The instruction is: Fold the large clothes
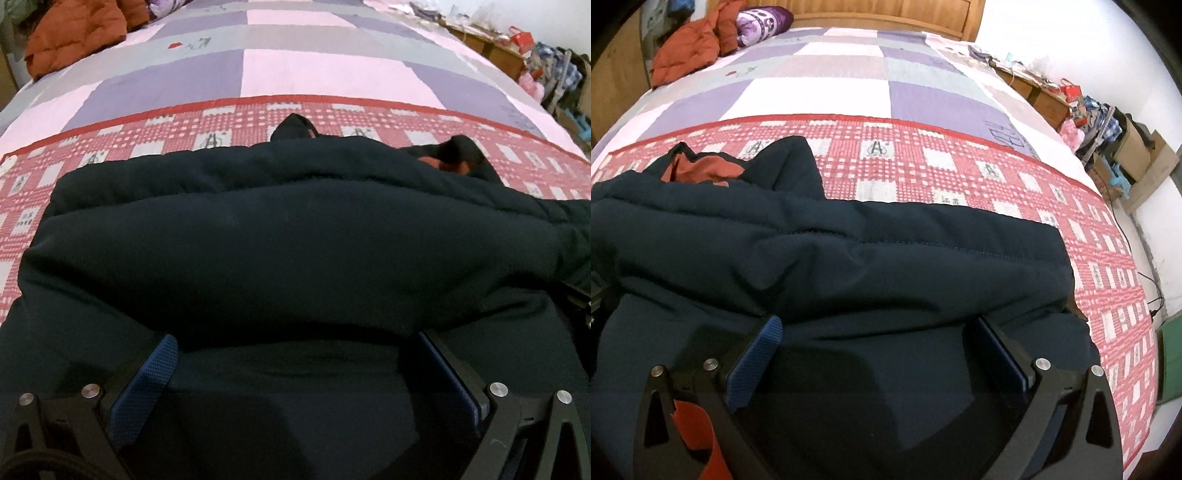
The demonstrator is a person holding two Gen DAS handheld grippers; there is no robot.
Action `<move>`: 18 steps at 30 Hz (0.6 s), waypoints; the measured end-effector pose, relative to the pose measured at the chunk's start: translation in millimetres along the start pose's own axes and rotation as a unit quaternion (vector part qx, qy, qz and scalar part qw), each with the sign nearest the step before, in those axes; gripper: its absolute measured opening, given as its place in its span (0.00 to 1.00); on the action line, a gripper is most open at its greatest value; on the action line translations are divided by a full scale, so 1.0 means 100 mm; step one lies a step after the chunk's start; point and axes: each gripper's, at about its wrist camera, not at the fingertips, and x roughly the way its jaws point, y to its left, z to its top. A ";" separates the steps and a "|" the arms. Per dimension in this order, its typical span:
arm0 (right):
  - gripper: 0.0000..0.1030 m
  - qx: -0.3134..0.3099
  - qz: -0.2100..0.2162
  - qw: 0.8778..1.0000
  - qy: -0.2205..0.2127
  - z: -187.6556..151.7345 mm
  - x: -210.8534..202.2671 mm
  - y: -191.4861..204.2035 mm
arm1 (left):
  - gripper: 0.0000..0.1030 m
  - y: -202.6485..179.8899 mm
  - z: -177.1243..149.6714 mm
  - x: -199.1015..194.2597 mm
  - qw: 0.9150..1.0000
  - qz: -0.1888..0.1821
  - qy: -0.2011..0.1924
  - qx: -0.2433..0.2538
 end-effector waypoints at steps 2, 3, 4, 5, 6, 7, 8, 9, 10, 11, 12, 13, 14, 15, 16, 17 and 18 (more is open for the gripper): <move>1.00 0.000 0.001 1.000 0.002 0.01 0.02 0.00 | 1.00 0.00 0.00 0.01 1.000 0.001 0.002 -0.001; 1.00 0.000 0.001 1.000 0.003 0.00 0.02 0.00 | 1.00 0.00 0.00 0.01 1.000 0.002 0.002 0.000; 1.00 0.001 0.002 1.000 0.003 0.00 0.04 0.00 | 1.00 -0.01 -0.01 0.01 1.000 0.003 0.003 0.000; 1.00 0.001 0.003 1.000 0.004 0.00 0.04 -0.01 | 1.00 -0.01 0.00 0.01 1.000 0.004 0.004 0.000; 1.00 0.002 0.003 1.000 0.005 0.01 0.04 -0.01 | 1.00 -0.01 -0.01 0.01 1.000 0.005 0.004 0.000; 1.00 0.002 0.004 1.000 0.006 0.01 0.05 -0.02 | 1.00 -0.01 -0.01 0.02 1.000 0.006 0.005 0.001; 1.00 0.003 0.005 1.000 0.007 0.02 0.06 -0.02 | 1.00 -0.02 -0.01 0.02 1.000 0.007 0.005 0.000; 1.00 0.004 0.006 1.000 0.008 0.02 0.06 -0.03 | 1.00 -0.01 -0.01 0.02 1.000 0.007 0.005 0.001; 1.00 0.004 0.006 1.000 0.008 0.02 0.07 -0.03 | 1.00 -0.01 -0.01 0.03 1.000 0.008 0.006 0.000; 1.00 0.004 0.006 1.000 0.009 0.02 0.07 -0.03 | 1.00 -0.01 0.00 0.03 1.000 0.009 0.007 0.001; 1.00 0.004 0.006 1.000 0.010 0.03 0.08 -0.03 | 1.00 -0.02 0.00 0.04 1.000 0.010 0.008 0.001; 1.00 0.005 0.007 1.000 0.011 0.03 0.09 -0.03 | 1.00 -0.02 0.00 0.04 1.000 0.012 0.009 0.001; 1.00 0.005 0.007 1.000 0.011 0.03 0.09 -0.03 | 1.00 -0.02 0.01 0.05 1.000 0.013 0.010 0.001; 1.00 0.006 0.007 1.000 0.012 0.04 0.10 -0.03 | 1.00 -0.03 0.01 0.05 1.000 0.014 0.011 0.001; 1.00 0.006 0.007 1.000 0.013 0.04 0.11 -0.04 | 1.00 -0.03 0.02 0.06 1.000 0.015 0.012 0.002; 1.00 0.006 0.007 1.000 0.014 0.04 0.12 -0.04 | 1.00 -0.03 0.02 0.06 1.000 0.016 0.013 0.002; 1.00 0.007 0.008 1.000 0.016 0.05 0.13 -0.04 | 1.00 -0.02 0.03 0.07 1.000 0.016 0.014 0.002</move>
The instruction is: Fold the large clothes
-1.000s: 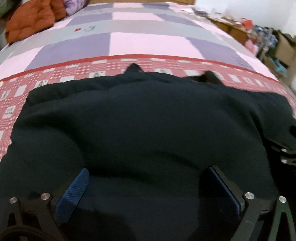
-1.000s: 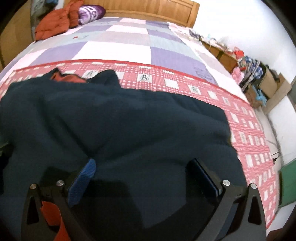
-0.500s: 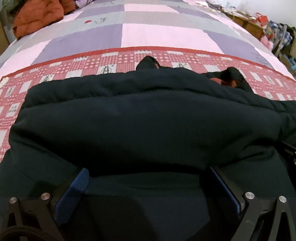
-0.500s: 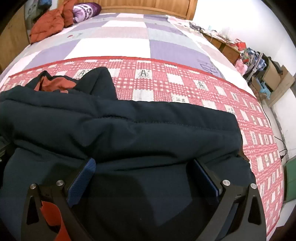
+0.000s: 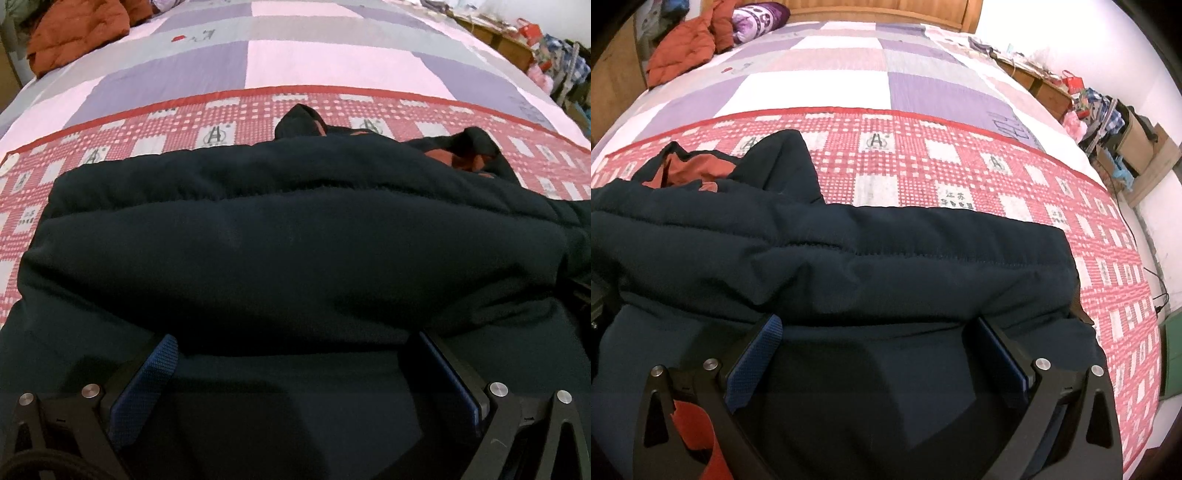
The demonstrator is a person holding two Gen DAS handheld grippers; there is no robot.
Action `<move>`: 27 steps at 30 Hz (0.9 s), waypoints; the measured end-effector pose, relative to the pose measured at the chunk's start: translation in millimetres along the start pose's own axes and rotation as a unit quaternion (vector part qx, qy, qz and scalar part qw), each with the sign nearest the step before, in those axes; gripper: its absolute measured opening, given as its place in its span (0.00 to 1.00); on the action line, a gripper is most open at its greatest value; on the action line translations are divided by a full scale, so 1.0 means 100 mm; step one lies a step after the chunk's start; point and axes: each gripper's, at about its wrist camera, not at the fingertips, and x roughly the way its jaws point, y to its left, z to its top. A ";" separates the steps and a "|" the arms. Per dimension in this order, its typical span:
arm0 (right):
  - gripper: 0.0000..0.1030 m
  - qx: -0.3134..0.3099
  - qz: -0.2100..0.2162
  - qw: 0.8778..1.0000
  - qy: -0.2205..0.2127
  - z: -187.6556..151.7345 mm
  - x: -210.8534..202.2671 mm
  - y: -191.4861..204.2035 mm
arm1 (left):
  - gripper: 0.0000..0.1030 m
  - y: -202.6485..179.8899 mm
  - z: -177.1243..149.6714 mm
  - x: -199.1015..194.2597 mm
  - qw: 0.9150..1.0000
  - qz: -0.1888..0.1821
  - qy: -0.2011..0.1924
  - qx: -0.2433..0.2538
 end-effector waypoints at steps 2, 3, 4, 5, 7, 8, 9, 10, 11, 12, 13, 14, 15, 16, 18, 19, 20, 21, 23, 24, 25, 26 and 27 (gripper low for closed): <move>1.00 0.002 0.002 1.000 0.003 0.01 0.02 -0.01 | 1.00 0.01 0.01 0.02 1.000 0.000 0.003 -0.001; 1.00 0.002 0.003 1.000 0.004 0.02 0.02 -0.01 | 1.00 0.02 0.02 0.02 1.000 -0.001 0.004 -0.001; 1.00 0.004 0.005 1.000 0.007 0.03 0.04 -0.02 | 1.00 0.03 0.03 0.03 1.000 -0.001 0.005 -0.002; 1.00 0.005 0.006 1.000 0.009 0.04 0.04 -0.03 | 1.00 0.04 0.04 0.04 1.000 -0.002 0.006 -0.005; 1.00 0.007 0.008 1.000 0.011 0.05 0.06 -0.03 | 1.00 0.07 0.07 0.06 1.000 -0.003 0.009 -0.008; 1.00 0.007 0.008 1.000 0.012 0.05 0.06 -0.04 | 1.00 0.08 0.08 0.07 1.000 -0.002 0.009 -0.008; 1.00 0.007 0.008 1.000 0.013 0.06 0.06 -0.04 | 1.00 0.10 0.09 0.07 1.000 0.000 0.008 -0.007; 1.00 0.008 0.008 1.000 0.013 0.06 0.07 -0.04 | 1.00 0.11 0.11 0.08 1.000 0.002 0.008 -0.007; 1.00 0.008 0.009 1.000 0.013 0.07 0.07 -0.05 | 1.00 0.13 0.13 0.09 1.000 0.004 0.008 -0.007; 1.00 0.011 0.009 1.000 0.014 0.08 0.08 -0.08 | 1.00 0.16 0.15 0.10 1.000 0.006 0.007 -0.009; 1.00 0.016 0.010 1.000 0.015 0.09 0.09 -0.10 | 1.00 0.20 0.16 0.10 1.000 0.009 0.007 -0.011; 1.00 0.021 0.011 1.000 0.016 0.10 0.09 -0.13 | 1.00 0.24 0.17 0.11 1.000 0.012 0.007 -0.014; 1.00 0.025 0.010 0.999 0.017 0.11 0.10 -0.16 | 1.00 0.30 0.19 0.12 1.000 0.015 0.008 -0.018; 1.00 0.027 0.009 0.999 0.018 0.12 0.11 -0.19 | 1.00 0.35 0.19 0.13 1.000 0.018 0.008 -0.021; 1.00 0.027 0.009 0.999 0.019 0.14 0.12 -0.25 | 1.00 0.44 0.20 0.15 0.999 0.020 0.010 -0.025; 1.00 0.027 0.005 0.999 0.019 0.15 0.12 -0.29 | 1.00 0.48 0.21 0.15 0.999 0.024 0.011 -0.024; 1.00 0.032 0.002 0.999 0.019 0.16 0.13 -0.34 | 1.00 0.53 0.21 0.15 0.999 0.031 0.010 -0.023; 1.00 0.040 -0.003 0.999 0.021 0.17 0.14 -0.41 | 1.00 0.60 0.21 0.15 0.999 0.039 0.010 -0.023; 1.00 0.062 -0.011 0.998 0.026 0.17 0.17 -0.58 | 1.00 0.79 0.19 0.16 0.998 0.055 0.011 -0.032; 1.00 0.069 -0.012 0.997 0.029 0.17 0.18 -0.65 | 1.00 0.88 0.18 0.16 0.997 0.062 0.012 -0.037; 1.00 0.081 -0.020 0.996 0.031 0.15 0.19 -0.76 | 1.00 1.00 0.16 0.17 0.996 0.073 0.014 -0.044; 1.00 0.086 -0.023 0.996 0.032 0.14 0.20 -0.84 | 1.00 1.13 0.14 0.18 0.995 0.079 0.017 -0.055; 0.99 0.090 -0.018 0.995 0.034 0.13 0.20 -0.89 | 1.00 1.23 0.12 0.20 0.994 0.081 0.023 -0.067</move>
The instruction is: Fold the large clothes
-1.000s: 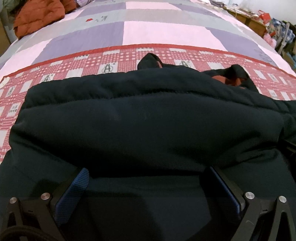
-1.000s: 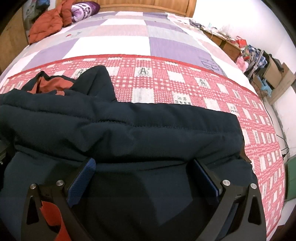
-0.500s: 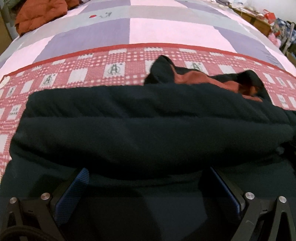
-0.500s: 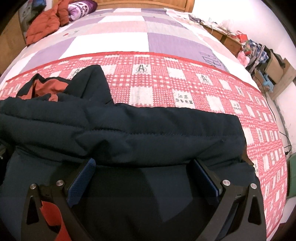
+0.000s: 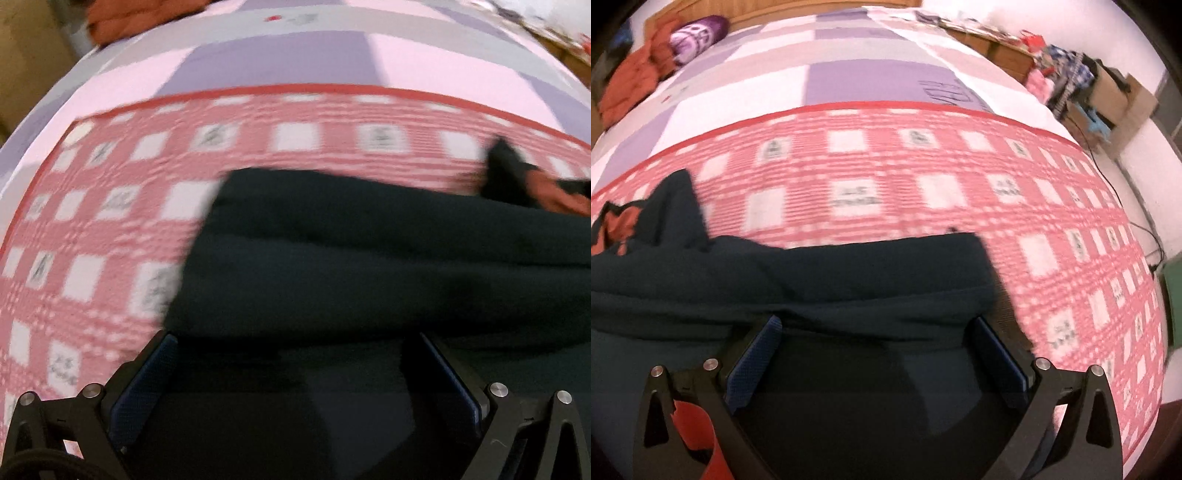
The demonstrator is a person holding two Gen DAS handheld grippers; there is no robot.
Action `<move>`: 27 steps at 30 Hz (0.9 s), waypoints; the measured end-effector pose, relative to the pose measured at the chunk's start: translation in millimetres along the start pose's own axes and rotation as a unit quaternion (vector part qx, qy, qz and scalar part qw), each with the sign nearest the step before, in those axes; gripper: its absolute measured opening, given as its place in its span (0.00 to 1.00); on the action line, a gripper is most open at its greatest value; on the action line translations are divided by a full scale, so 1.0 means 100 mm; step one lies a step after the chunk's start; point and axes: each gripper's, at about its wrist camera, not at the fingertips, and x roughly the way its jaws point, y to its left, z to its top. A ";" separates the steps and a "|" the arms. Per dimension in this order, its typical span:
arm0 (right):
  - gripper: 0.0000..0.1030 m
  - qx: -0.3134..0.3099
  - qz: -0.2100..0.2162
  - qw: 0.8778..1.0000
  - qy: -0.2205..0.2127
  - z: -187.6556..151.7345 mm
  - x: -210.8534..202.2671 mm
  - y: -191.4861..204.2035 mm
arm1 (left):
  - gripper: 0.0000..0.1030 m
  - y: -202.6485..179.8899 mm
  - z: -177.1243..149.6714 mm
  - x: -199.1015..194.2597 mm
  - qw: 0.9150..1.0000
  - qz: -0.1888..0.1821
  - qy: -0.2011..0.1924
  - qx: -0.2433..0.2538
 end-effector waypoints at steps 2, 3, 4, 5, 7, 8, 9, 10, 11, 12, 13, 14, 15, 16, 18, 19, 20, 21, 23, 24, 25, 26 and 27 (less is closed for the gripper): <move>0.99 -0.007 0.010 1.000 0.003 0.00 0.02 -0.05 | 1.00 0.21 -0.01 0.09 0.999 -0.005 0.018 -0.030; 1.00 -0.021 -0.011 1.000 -0.003 0.00 0.00 -0.04 | 1.00 0.32 -0.02 0.12 0.999 -0.008 0.024 -0.047; 1.00 -0.022 -0.029 0.999 -0.008 -0.01 0.00 -0.06 | 1.00 0.39 -0.04 0.15 0.998 -0.008 0.025 -0.057; 1.00 -0.003 -0.019 1.000 -0.004 -0.02 0.03 -0.15 | 1.00 0.42 -0.06 0.17 0.998 -0.008 0.023 -0.058; 1.00 0.012 -0.005 1.000 0.005 -0.03 0.06 -0.22 | 1.00 0.39 -0.08 0.18 0.999 -0.006 0.018 -0.046; 1.00 0.008 -0.008 1.000 0.006 -0.03 0.07 -0.21 | 1.00 0.37 -0.09 0.18 0.999 -0.003 0.015 -0.041; 1.00 0.006 -0.010 1.000 0.006 -0.02 0.07 -0.20 | 1.00 0.35 -0.09 0.19 0.999 -0.003 0.012 -0.038; 1.00 0.004 -0.012 1.000 0.006 -0.03 0.08 -0.19 | 1.00 0.36 -0.10 0.20 0.999 -0.006 0.012 -0.040; 1.00 0.004 -0.013 1.000 0.006 -0.03 0.09 -0.18 | 1.00 0.36 -0.10 0.22 0.999 -0.012 0.014 -0.044; 1.00 0.004 -0.014 1.000 0.006 -0.03 0.10 -0.18 | 1.00 0.40 -0.10 0.22 0.999 -0.019 0.015 -0.048; 1.00 0.004 -0.013 1.000 0.006 -0.03 0.11 -0.18 | 1.00 0.41 -0.09 0.22 0.998 -0.023 0.015 -0.049; 1.00 0.004 -0.012 1.000 0.005 -0.03 0.12 -0.18 | 1.00 0.42 -0.10 0.22 0.998 -0.024 0.014 -0.048; 1.00 0.005 -0.012 1.000 0.004 -0.04 0.12 -0.19 | 1.00 0.42 -0.10 0.21 0.999 -0.024 0.011 -0.044; 1.00 0.006 -0.011 1.000 0.004 -0.04 0.12 -0.19 | 1.00 0.42 -0.10 0.21 0.999 -0.024 0.010 -0.041; 1.00 0.007 -0.011 1.000 0.004 -0.04 0.12 -0.19 | 1.00 0.40 -0.10 0.20 0.999 -0.018 0.008 -0.037; 1.00 0.008 -0.010 1.000 0.002 -0.04 0.09 -0.19 | 1.00 0.38 -0.09 0.19 0.999 -0.012 0.006 -0.032; 1.00 0.008 -0.016 1.000 -0.002 -0.04 0.04 -0.19 | 1.00 0.35 -0.10 0.14 1.000 -0.002 0.002 -0.025; 0.99 0.004 -0.039 0.999 -0.022 -0.07 -0.10 -0.16 | 1.00 0.32 -0.12 0.08 1.000 0.010 -0.004 -0.017; 0.99 -0.002 -0.029 0.997 -0.072 -0.23 -0.45 -0.13 | 0.94 0.25 -0.18 -0.15 0.999 0.031 -0.023 0.000; 0.99 -0.010 -0.013 0.995 -0.096 -0.35 -0.64 -0.08 | 0.93 0.22 -0.23 -0.29 0.999 0.025 -0.039 0.008; 0.99 -0.021 -0.004 0.994 -0.110 -0.47 -0.78 -0.02 | 0.93 0.16 -0.30 -0.47 0.998 0.009 -0.060 0.016; 0.99 -0.037 0.002 0.992 -0.122 -0.61 -0.92 0.07 | 0.93 0.06 -0.42 -0.73 0.996 -0.016 -0.087 0.027; 0.99 -0.060 0.011 0.989 -0.133 -0.83 -1.08 0.21 | 0.93 -0.02 -0.52 -0.90 0.994 -0.036 -0.100 0.032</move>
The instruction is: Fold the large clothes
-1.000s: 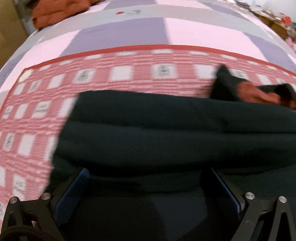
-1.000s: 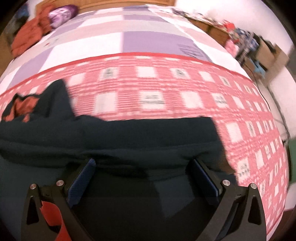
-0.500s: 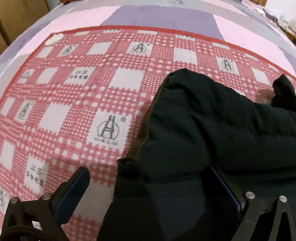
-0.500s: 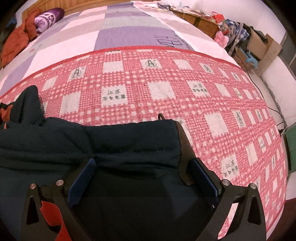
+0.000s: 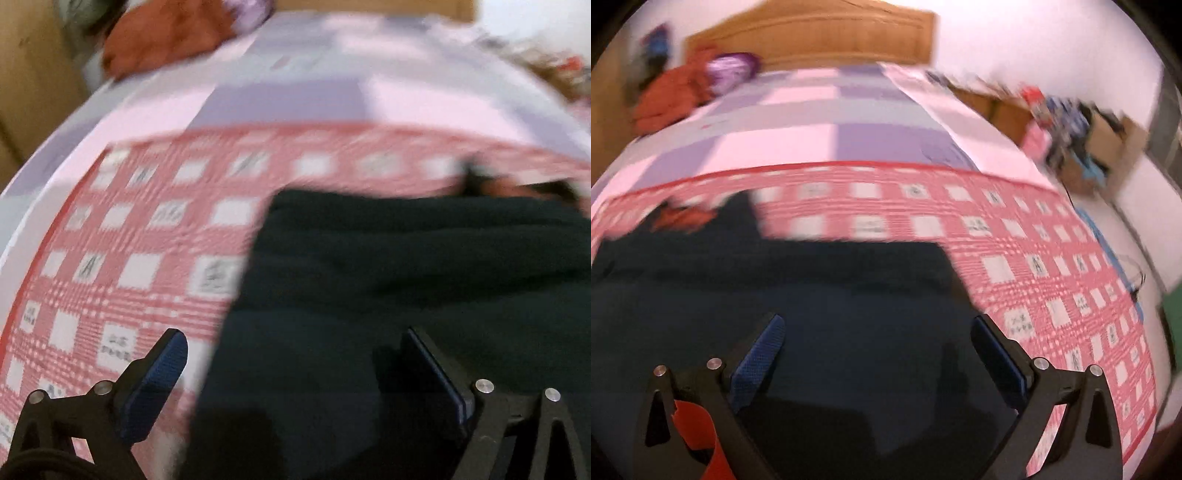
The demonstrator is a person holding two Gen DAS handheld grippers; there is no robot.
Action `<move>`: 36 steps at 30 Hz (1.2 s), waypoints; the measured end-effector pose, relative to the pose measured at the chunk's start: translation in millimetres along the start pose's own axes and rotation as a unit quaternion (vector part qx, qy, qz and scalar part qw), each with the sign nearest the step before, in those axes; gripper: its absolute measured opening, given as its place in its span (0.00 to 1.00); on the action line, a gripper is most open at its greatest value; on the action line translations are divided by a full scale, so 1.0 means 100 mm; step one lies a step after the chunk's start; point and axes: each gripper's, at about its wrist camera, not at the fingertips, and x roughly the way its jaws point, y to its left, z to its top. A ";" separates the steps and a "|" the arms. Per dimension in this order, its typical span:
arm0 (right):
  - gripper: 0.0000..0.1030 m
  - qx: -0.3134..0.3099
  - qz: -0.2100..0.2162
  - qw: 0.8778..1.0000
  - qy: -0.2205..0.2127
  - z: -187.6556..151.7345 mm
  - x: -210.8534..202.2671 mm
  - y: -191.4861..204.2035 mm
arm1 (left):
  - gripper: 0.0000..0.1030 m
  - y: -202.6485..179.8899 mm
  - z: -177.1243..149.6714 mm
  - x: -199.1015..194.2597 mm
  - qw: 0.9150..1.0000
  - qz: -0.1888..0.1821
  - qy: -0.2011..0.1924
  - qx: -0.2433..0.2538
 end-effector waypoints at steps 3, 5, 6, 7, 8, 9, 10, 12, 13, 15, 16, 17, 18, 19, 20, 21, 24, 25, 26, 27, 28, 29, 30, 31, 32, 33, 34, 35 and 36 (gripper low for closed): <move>0.99 -0.045 0.046 0.998 -0.007 -0.38 -0.38 0.51 | 0.94 -0.44 -0.30 -0.42 0.997 -0.075 -0.008 0.015; 0.99 -0.075 0.075 0.994 -0.002 -0.58 -0.52 0.84 | 0.94 -0.75 -0.54 -0.50 0.993 -0.112 0.010 0.040; 0.99 -0.108 0.085 0.991 -0.003 -0.72 -0.61 1.07 | 0.94 -0.89 -0.69 -0.50 0.991 -0.117 0.018 0.059; 0.99 -0.136 0.080 0.987 -0.013 -0.81 -0.67 1.21 | 0.95 -0.96 -0.79 -0.50 0.991 -0.109 0.017 0.070; 0.99 -0.155 0.071 0.985 -0.019 -0.87 -0.69 1.27 | 1.00 -0.96 -0.90 -0.50 0.992 -0.098 0.003 0.079; 0.99 -0.176 0.059 0.982 -0.021 -0.95 -0.67 1.30 | 1.00 -0.91 -0.93 -0.48 0.992 -0.095 -0.002 0.081; 0.99 -0.177 0.063 0.982 -0.016 -0.99 -0.62 1.25 | 1.00 -0.85 -0.96 -0.45 0.992 -0.093 -0.003 0.081; 0.99 -0.150 0.055 0.987 -0.002 -1.03 -0.52 0.96 | 1.00 -0.67 -0.98 -0.39 0.993 -0.076 -0.007 0.090; 0.99 -0.132 0.034 0.991 0.002 -1.05 -0.47 0.72 | 1.00 -0.58 -0.99 -0.38 0.993 -0.064 -0.008 0.096; 0.99 -0.094 -0.008 0.996 0.011 -1.11 -0.44 0.27 | 1.00 -0.32 -0.97 -0.33 0.995 -0.050 0.001 0.082; 0.99 -0.063 -0.021 0.998 0.017 -1.15 -0.44 -0.04 | 1.00 -0.20 -0.98 -0.33 0.996 -0.048 0.007 0.068; 0.99 -0.041 -0.032 0.998 0.026 -1.18 -0.43 -0.26 | 1.00 -0.06 -1.00 -0.31 0.998 -0.031 0.012 0.056; 0.99 -0.011 -0.056 0.997 0.043 -1.24 -0.42 -0.53 | 1.00 0.06 -1.02 -0.30 0.999 -0.008 0.014 0.048; 0.99 0.010 -0.072 0.996 0.050 -1.30 -0.43 -0.69 | 1.00 0.16 -1.06 -0.29 0.999 -0.002 0.018 0.040; 0.99 0.034 -0.082 0.994 0.059 -1.35 -0.44 -0.84 | 1.00 0.24 -1.09 -0.28 0.999 0.001 0.023 0.031; 0.99 0.056 -0.090 0.992 0.071 -1.40 -0.44 -0.98 | 1.00 0.30 -1.12 -0.27 0.999 0.017 0.029 0.029; 0.99 0.078 -0.102 0.987 0.092 -1.52 -0.40 -1.09 | 1.00 0.37 -1.18 -0.23 0.999 0.023 0.034 0.019; 0.99 0.074 -0.106 0.987 0.092 -1.54 -0.39 -1.07 | 1.00 0.38 -1.21 -0.25 0.999 0.024 0.035 0.016; 0.99 0.073 -0.109 0.987 0.092 -1.57 -0.39 -1.06 | 1.00 0.39 -1.21 -0.24 0.999 0.025 0.035 0.013; 0.99 0.074 -0.111 0.987 0.093 -1.59 -0.41 -1.07 | 1.00 0.39 -1.20 -0.23 0.999 0.025 0.037 0.010; 1.00 0.077 -0.111 0.986 0.095 -1.60 -0.40 -1.07 | 1.00 0.39 -1.20 -0.22 0.999 0.024 0.039 0.007; 1.00 0.080 -0.110 0.986 0.096 -1.63 -0.38 -1.07 | 1.00 0.40 -1.19 -0.21 0.999 0.025 0.040 0.006; 1.00 0.085 -0.107 0.986 0.097 -1.62 -0.37 -1.09 | 1.00 0.38 -1.21 -0.24 0.999 0.026 0.041 0.006; 1.00 0.094 -0.103 0.985 0.098 -1.64 -0.37 -1.12 | 1.00 0.37 -1.21 -0.24 0.999 0.028 0.042 0.006; 1.00 0.099 -0.100 0.985 0.099 -1.57 -0.32 -1.13 | 1.00 0.36 -1.23 -0.27 0.999 0.030 0.043 0.007; 1.00 0.108 -0.098 0.984 0.099 -1.57 -0.32 -1.13 | 1.00 0.35 -1.22 -0.28 0.998 0.031 0.044 0.007; 1.00 0.123 -0.095 0.983 0.100 -1.59 -0.32 -1.15 | 1.00 0.34 -1.22 -0.28 0.998 0.032 0.047 0.006; 1.00 0.130 -0.095 0.982 0.102 -1.58 -0.32 -1.16 | 1.00 0.34 -1.22 -0.28 0.998 0.032 0.048 0.004; 1.00 0.136 -0.097 0.981 0.103 -1.59 -0.32 -1.16 | 1.00 0.35 -1.22 -0.28 0.998 0.032 0.049 0.003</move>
